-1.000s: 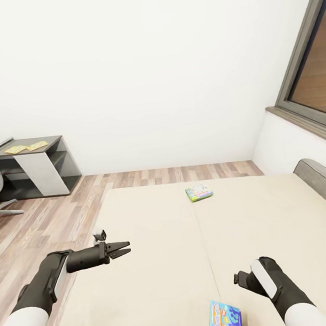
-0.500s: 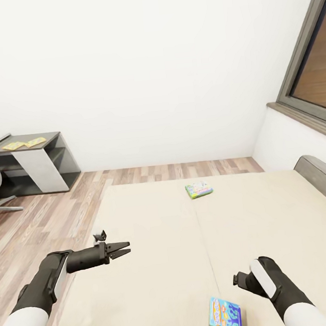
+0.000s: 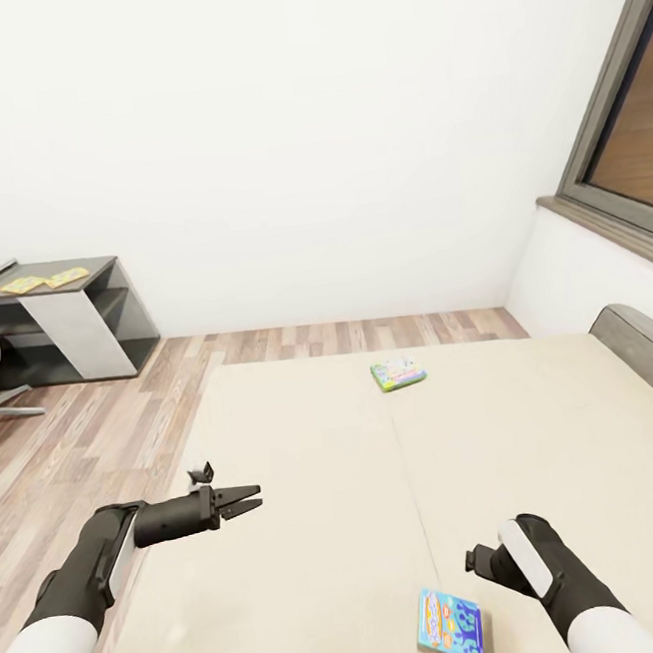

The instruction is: Put all the toys in the child's room - the three board games (two on the bed and one on the table), the two jigsaw puzzles on the table, and the tennis ball on the table - inside the toy box on the table in the child's room.

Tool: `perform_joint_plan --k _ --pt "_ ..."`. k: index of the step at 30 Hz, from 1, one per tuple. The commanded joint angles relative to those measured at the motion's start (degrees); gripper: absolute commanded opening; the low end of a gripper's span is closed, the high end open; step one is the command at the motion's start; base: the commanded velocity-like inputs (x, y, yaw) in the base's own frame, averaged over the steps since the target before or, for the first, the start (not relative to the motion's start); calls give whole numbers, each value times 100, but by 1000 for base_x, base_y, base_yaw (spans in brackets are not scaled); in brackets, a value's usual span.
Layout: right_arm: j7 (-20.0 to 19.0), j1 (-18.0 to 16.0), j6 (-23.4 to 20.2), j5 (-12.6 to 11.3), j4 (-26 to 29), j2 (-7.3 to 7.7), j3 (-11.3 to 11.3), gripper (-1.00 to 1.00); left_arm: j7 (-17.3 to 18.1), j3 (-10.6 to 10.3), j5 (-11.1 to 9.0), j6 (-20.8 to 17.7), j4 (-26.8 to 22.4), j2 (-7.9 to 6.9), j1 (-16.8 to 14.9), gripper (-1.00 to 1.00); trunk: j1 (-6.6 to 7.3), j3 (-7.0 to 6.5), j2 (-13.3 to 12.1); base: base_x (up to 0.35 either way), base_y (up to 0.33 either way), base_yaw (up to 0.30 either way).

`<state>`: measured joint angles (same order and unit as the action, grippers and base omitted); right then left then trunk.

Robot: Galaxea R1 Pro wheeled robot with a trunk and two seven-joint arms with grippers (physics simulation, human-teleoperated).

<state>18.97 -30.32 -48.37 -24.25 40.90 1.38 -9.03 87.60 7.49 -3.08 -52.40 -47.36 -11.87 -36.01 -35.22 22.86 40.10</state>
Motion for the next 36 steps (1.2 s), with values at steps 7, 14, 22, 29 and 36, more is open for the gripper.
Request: perform_joint_plan --k 7,14,22,29,36 --pt "-199 -1 0 -56 6 34 6 100 12 -2 0 -53 -1 -1 -3 100 -1 72 6 0 0 0" --pt "-511 -1 14 -53 3 48 7 100 11 -1 0 -51 -1 -8 -3 100 -1 137 6 0 0 0" --pt "-654 -1 14 -51 -3 77 7 100 11 -2 0 -43 -1 0 -3 100 -1 211 6 0 0 0" --pt "-660 -1 16 -46 -3 82 7 100 11 -2 0 -42 -1 0 4 100 -1 276 6 0 0 0" --pt "-660 -1 19 -47 -3 82 7 100 11 -2 0 -42 -1 0 6 100 -1 341 6 0 0 0"
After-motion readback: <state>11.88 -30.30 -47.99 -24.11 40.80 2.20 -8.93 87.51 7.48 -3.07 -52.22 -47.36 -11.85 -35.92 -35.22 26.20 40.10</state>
